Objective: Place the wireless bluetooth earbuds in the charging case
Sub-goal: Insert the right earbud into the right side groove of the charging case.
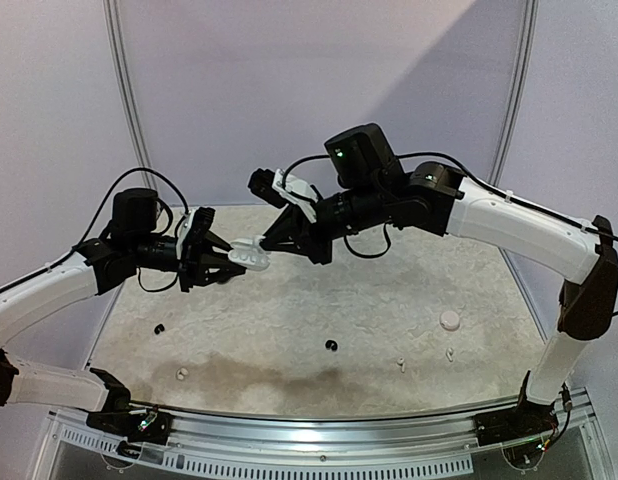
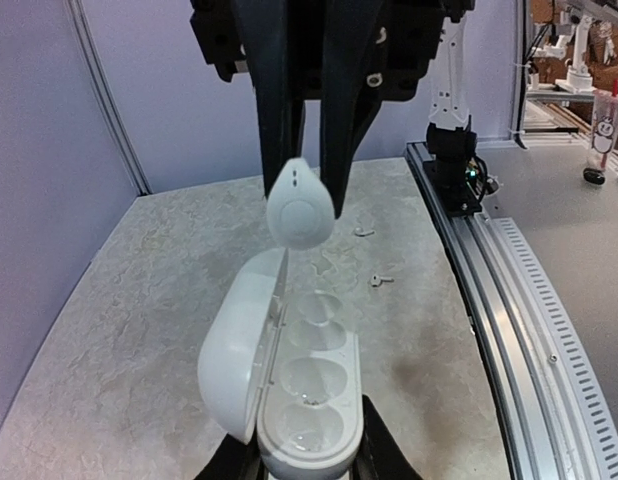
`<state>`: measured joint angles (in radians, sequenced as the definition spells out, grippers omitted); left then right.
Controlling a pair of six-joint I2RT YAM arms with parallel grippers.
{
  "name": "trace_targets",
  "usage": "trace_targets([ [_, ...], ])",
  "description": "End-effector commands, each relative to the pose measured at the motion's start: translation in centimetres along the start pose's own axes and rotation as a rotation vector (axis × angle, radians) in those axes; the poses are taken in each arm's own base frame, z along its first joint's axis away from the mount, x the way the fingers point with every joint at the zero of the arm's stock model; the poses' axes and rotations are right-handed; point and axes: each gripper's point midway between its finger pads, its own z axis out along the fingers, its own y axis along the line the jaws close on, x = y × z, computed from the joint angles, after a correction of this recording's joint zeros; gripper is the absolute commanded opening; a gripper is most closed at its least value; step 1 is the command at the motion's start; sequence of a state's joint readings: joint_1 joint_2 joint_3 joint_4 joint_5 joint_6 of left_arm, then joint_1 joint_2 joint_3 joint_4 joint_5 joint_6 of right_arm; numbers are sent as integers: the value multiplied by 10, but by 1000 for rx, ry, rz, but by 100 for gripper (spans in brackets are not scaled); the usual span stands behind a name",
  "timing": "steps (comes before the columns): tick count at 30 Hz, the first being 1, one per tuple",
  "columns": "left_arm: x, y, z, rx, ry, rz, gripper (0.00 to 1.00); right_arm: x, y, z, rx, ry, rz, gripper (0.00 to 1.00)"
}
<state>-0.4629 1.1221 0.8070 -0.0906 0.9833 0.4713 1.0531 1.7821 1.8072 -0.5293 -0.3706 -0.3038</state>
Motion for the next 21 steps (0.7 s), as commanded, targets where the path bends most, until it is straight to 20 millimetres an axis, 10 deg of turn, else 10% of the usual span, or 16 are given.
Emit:
trace_targets([
  [1,-5,-3,1,11,-5,41,0,3,-1,4,13,23,-20,0],
  [21,-5,7,3,-27,-18,-105,0,6,3,10,8,28,-29,0],
])
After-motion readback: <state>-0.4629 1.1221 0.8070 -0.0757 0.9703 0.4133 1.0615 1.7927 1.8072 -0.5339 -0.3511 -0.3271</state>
